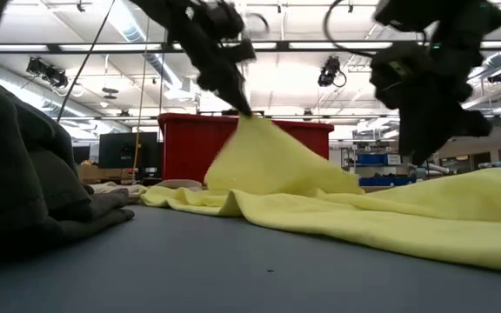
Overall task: Fold laundry
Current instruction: Fold the yellow shirt
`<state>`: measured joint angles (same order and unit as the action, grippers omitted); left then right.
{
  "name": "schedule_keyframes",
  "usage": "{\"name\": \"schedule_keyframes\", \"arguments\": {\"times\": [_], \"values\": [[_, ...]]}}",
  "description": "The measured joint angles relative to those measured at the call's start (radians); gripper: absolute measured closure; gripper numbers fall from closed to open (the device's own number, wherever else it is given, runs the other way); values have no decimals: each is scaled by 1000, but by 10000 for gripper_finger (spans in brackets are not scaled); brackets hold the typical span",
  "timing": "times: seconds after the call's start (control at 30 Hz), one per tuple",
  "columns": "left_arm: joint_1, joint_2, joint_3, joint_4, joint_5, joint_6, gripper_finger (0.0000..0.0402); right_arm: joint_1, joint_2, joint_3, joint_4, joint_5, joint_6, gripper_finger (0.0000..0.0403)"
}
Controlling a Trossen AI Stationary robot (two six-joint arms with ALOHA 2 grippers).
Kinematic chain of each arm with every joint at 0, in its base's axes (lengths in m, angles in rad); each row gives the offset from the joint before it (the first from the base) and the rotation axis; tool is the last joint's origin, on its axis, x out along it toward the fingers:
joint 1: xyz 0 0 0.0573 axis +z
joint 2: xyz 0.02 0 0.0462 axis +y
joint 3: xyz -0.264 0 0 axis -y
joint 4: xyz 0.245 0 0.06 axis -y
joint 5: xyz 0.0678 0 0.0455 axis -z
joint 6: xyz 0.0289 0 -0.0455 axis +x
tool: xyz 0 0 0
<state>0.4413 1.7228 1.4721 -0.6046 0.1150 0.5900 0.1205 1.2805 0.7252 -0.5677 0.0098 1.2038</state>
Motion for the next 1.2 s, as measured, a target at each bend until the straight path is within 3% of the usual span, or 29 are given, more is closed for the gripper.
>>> {"name": "schedule_keyframes", "arguments": {"times": [0.23,0.47,0.67,0.9,1.2], "values": [[81,-107,1,-1,-37,1,400,139,-82,-138,151,72,235,228],[137,-116,1,0,-45,23,401,246,-15,-186,426,71,300,196],[156,-120,0,-4,-44,58,401,296,83,-187,454,99,367,248],[156,-166,0,-100,-89,85,401,324,142,-187,625,87,283,388],[170,-239,1,-305,-103,87,401,347,141,-187,786,88,285,398]]}}
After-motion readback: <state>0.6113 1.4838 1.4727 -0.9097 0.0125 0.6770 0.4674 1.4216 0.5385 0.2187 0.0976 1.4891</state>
